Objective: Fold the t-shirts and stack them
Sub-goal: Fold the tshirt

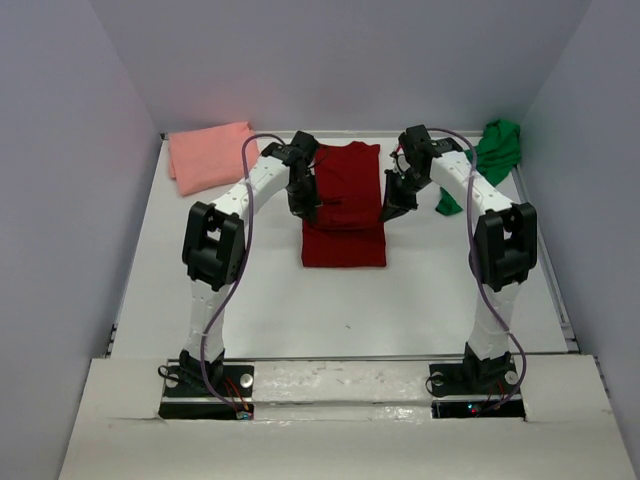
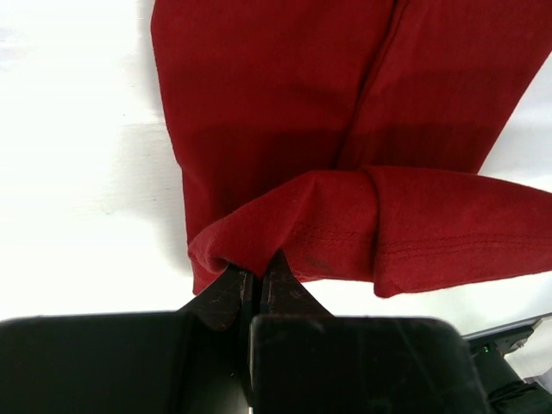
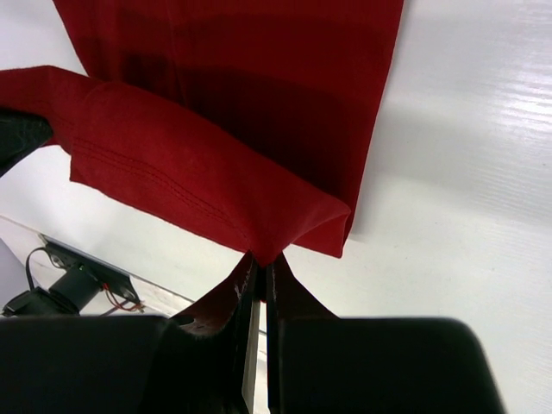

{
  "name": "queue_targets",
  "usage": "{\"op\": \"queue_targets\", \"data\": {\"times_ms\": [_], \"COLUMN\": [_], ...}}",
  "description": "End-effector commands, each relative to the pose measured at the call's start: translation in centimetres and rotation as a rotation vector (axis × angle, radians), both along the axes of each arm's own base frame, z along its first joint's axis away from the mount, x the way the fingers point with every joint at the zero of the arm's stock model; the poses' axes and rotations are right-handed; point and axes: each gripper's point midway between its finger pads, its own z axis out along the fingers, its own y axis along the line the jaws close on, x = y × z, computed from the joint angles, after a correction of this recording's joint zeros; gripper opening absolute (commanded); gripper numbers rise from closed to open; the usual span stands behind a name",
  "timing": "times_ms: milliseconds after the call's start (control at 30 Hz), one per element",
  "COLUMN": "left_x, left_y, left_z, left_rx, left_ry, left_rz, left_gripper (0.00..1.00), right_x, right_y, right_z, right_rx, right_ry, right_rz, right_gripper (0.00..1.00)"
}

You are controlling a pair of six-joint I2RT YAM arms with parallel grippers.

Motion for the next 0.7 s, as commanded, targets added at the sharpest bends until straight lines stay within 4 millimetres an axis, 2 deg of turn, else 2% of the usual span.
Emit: {"op": "queue_targets", "data": {"times_ms": [0, 167, 300, 667], "left_x": [1.0, 1.9, 2.2, 3.1], "left_y": [0.2, 0.2, 0.5, 1.6], "left_z": [2.4, 3.0, 2.9, 1.6], "left_rx": [-0.009, -0.011, -0.006, 0.003], "left_ry": [-0.040, -0.055, -0.057, -0.031], "left_rz": [-0.016, -0.010, -0.004, 0.014], "left_gripper": [0.00, 0.00, 0.00, 0.00], "right_x": [1.8, 2.5, 3.0, 5.1], "right_y": [-0.4, -0.6, -0.5, -1.1], "right_z": [1.6, 2.3, 2.1, 0.9], "right_rx": [0.009, 0.013, 0.010, 0.018], "right_ry": [-0.069, -0.091, -0.092, -0.077], "right_rz": [-0.003, -0.008, -0.003, -0.016], "right_gripper": [0.00, 0.00, 0.00, 0.00]}}
